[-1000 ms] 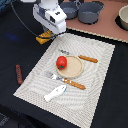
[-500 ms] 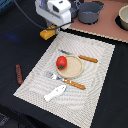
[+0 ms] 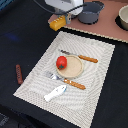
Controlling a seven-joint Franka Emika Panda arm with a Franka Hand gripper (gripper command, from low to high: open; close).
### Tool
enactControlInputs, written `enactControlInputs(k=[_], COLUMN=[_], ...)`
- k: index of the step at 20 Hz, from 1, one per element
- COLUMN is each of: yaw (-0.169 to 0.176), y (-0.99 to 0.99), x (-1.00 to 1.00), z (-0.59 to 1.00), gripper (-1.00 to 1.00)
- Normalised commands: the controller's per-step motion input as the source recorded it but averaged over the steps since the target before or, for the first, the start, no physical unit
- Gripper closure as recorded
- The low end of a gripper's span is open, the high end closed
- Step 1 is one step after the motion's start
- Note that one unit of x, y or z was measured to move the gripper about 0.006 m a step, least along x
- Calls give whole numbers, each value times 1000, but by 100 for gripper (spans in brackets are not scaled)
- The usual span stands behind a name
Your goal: Interact with the objects in diverse but meaningful ways.
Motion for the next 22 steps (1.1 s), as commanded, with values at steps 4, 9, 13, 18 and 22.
enactControlInputs(k=[4, 9, 13, 18, 22], yaw=[-117, -71, -68, -63, -42], y=[17, 186, 228, 202, 33], x=[851, 944, 939, 954, 749], z=[206, 109, 28, 2, -6], gripper=[100, 100, 100, 100, 100])
